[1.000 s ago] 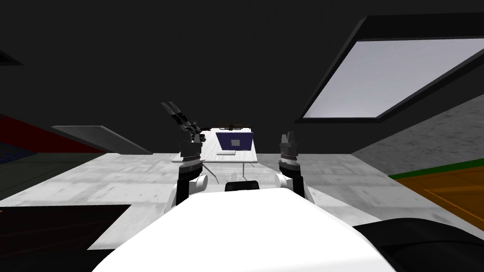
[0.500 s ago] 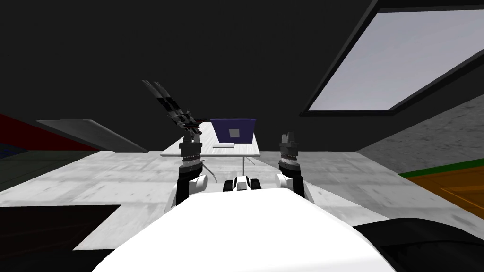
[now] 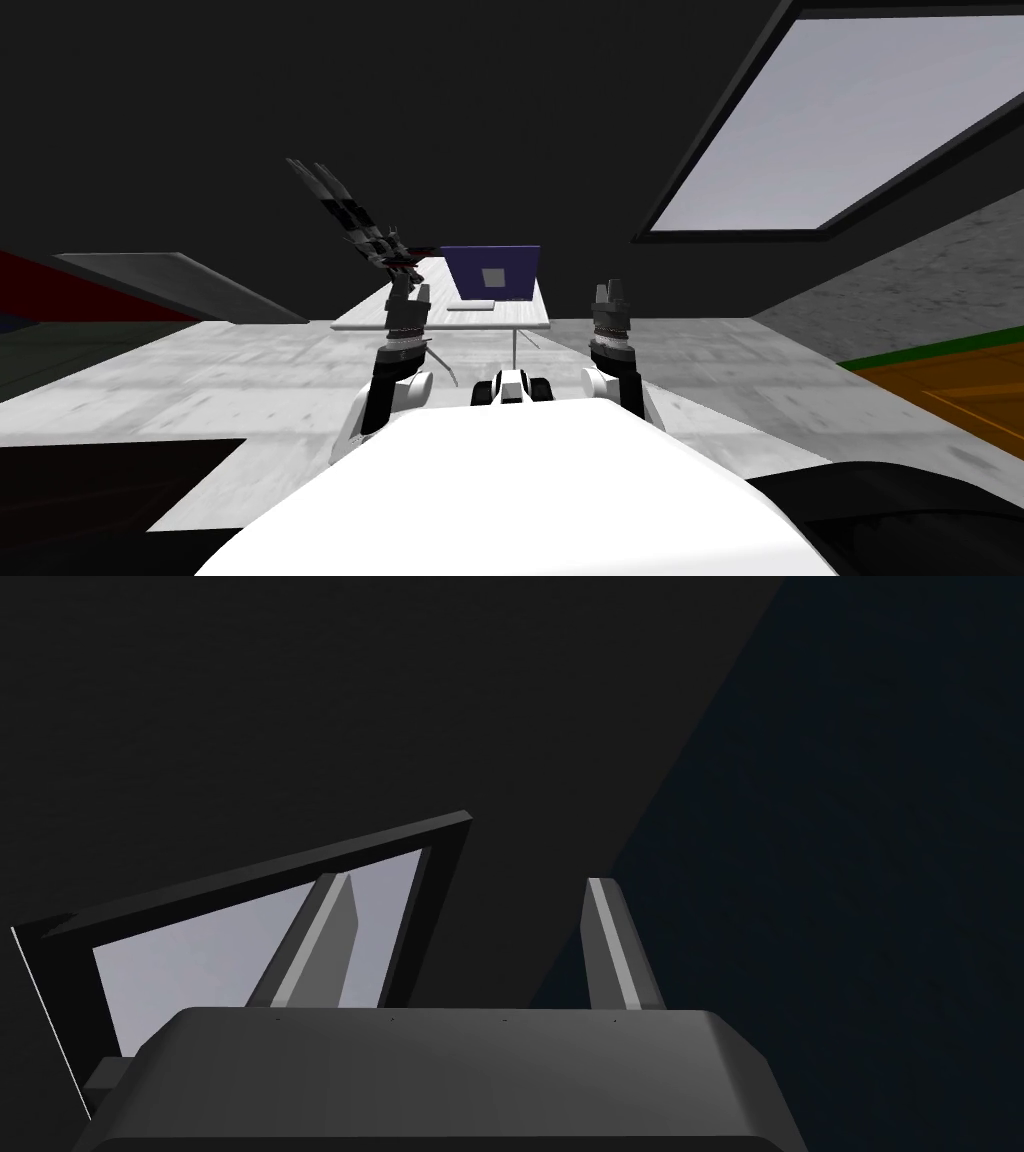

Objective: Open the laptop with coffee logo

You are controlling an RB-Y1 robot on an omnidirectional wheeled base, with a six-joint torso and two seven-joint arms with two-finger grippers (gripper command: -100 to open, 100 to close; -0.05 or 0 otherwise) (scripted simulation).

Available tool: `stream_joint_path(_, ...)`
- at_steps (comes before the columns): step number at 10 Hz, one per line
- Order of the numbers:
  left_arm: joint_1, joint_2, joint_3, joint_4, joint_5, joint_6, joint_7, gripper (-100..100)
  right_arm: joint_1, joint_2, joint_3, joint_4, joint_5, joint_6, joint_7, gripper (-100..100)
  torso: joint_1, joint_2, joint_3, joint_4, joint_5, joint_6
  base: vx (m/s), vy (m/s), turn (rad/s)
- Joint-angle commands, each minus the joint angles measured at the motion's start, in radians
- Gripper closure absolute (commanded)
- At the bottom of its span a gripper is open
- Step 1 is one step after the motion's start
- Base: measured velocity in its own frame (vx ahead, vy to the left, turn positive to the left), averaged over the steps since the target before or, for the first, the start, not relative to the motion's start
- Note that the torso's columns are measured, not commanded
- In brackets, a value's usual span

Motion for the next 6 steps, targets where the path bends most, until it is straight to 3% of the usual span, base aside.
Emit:
stream_joint_path(1, -0.015, 0.054, 0.008, -0.014, 0.0, 0.062, 0.009, -100, 0.0, 0.0, 0.0, 0.0, 0.0, 0.0, 0.0, 0, 0.0, 0.0, 0.0, 0.0, 0.0, 0.0, -0.003, -0.002, -0.043)
stream_joint_path(6, -0.055, 0.111, 0.026, -0.048, -0.003, 0.201, 0.028, -100, 0.0, 0.0, 0.0, 0.0, 0.0, 0.0, 0.0, 0, 0.0, 0.0, 0.0, 0.0, 0.0, 0.0, -0.004, -0.003, -0.051)
